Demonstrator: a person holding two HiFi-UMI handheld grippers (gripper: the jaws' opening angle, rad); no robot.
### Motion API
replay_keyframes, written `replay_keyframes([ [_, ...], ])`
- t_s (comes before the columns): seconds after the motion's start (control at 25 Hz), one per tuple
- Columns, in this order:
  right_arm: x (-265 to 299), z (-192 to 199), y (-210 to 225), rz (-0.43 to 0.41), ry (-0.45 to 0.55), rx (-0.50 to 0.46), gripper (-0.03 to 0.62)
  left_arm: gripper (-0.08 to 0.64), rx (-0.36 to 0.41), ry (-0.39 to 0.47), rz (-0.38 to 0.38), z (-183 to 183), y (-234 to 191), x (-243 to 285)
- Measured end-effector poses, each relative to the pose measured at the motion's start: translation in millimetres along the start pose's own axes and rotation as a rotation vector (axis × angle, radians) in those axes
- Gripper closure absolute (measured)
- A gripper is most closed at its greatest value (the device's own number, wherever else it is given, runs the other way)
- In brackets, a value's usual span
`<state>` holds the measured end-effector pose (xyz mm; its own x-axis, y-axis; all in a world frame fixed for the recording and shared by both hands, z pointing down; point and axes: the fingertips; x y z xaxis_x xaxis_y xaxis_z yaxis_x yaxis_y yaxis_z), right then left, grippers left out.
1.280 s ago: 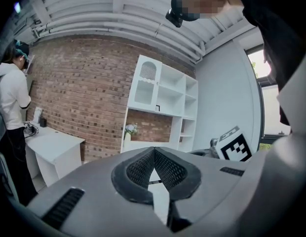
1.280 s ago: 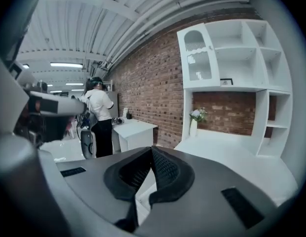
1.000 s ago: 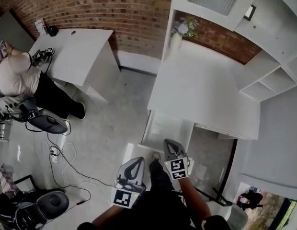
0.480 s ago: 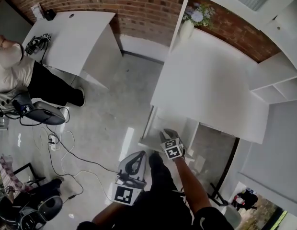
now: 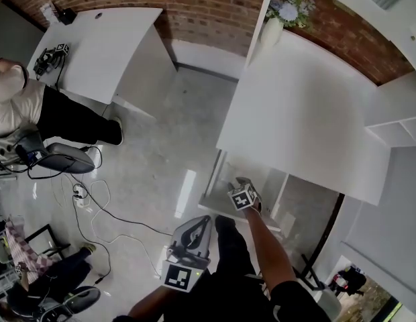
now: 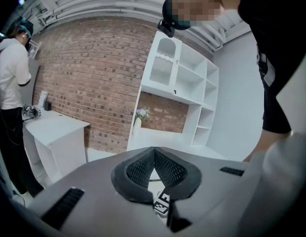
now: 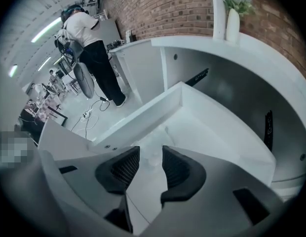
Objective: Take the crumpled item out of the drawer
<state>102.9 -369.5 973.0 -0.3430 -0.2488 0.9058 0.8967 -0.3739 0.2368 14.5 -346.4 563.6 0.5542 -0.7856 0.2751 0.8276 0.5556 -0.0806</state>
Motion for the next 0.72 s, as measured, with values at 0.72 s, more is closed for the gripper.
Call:
replay_keyframes([
  [0.72,77.9,25.5,24.3,0.043,-0.154,-0.052,0.411,0.535,-0.027,-0.092,-0.003,46.1,-7.6,18.1],
])
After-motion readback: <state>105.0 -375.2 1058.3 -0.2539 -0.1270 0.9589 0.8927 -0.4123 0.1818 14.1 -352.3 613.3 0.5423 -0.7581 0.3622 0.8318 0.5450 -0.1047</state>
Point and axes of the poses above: the fingertips, and each gripper's own axes: x forward along the fingers, y to its right, z out of its underside, and after that the axes turned 12 degrees about x, right-handed
